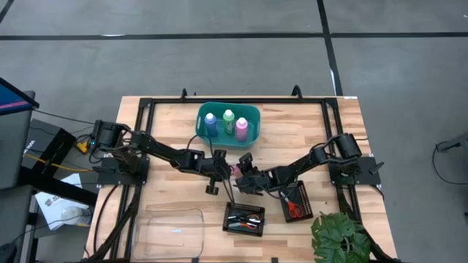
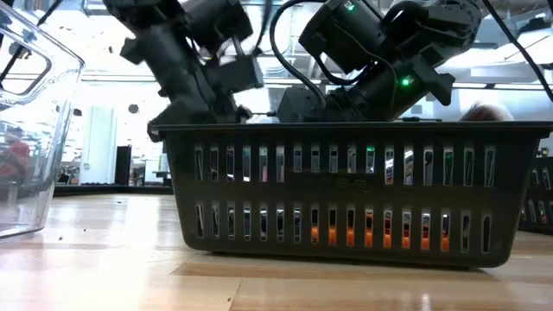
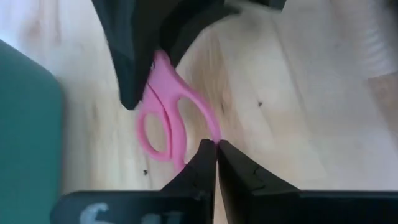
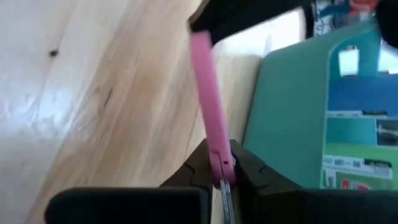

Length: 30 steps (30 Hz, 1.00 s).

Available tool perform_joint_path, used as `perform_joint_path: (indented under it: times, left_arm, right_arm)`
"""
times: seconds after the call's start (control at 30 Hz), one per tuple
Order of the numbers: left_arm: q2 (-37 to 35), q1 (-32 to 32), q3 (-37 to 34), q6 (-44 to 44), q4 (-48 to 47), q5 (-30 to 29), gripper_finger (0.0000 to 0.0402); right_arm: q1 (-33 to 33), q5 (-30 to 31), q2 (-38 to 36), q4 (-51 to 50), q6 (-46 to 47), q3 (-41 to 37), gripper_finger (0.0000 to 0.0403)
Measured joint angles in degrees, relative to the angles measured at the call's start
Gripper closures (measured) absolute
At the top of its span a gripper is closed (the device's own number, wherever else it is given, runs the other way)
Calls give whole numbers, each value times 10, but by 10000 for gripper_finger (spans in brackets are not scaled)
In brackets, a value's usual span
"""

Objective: Pick & Place Paint Supplies

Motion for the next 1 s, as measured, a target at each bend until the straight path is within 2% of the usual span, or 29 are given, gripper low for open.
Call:
perform_joint_path:
  times: [0.17,0.3,0.43,0.63,0.9,1.0]
  left_arm:
    - [-77,-8,-15,34,27,8,398]
    - [-163,-5,-76,51,127,46,397]
    - [-257,7,-156,45,227,91,397]
    - [-374,25,-256,23,276,96,396]
    - [-447,31,-347,8,321,96,396]
    - [-451,31,-370,4,343,94,396]
  right_arm:
    - [5,7,-3,4,50,3,390]
    - [9,-13,-3,1,81,3,390]
    - [12,-93,-3,19,116,3,390]
    - [11,-188,-28,62,134,2,390]
    - [4,-394,-165,151,168,-40,390]
    - [7,-424,-226,187,182,-91,390]
